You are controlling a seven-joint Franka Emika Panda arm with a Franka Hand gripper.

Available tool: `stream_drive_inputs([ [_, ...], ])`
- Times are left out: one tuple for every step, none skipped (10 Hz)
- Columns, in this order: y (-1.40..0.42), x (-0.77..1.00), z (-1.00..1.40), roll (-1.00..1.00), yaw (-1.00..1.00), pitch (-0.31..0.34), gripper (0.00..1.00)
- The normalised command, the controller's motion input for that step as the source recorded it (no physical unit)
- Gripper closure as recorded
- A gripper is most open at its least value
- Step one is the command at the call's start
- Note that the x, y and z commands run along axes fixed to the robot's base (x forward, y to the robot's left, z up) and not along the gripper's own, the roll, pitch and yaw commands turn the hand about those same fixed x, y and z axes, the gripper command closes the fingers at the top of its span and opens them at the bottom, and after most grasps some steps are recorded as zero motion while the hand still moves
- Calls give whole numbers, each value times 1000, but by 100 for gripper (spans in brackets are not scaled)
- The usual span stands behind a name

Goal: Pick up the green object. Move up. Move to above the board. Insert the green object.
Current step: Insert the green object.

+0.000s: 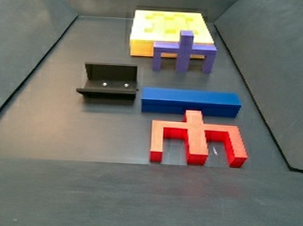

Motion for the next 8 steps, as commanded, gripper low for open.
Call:
stream_drive_inputs([
  [-166, 0, -211, -37, 0, -77, 100],
  [-523, -86, -323, 0, 20, -96, 100],
  [-551, -154, -474, -119, 0, -143, 100],
  [-537, -180, -460, -207, 0, -173, 100],
  [-494, -123, -423, -243, 0, -166, 100],
  [-480, -106, -431, -246, 9, -160, 100],
  [-429, -57, -429, -251, 60, -157, 100],
  [-334, -14, -426, -269, 94, -144, 100],
])
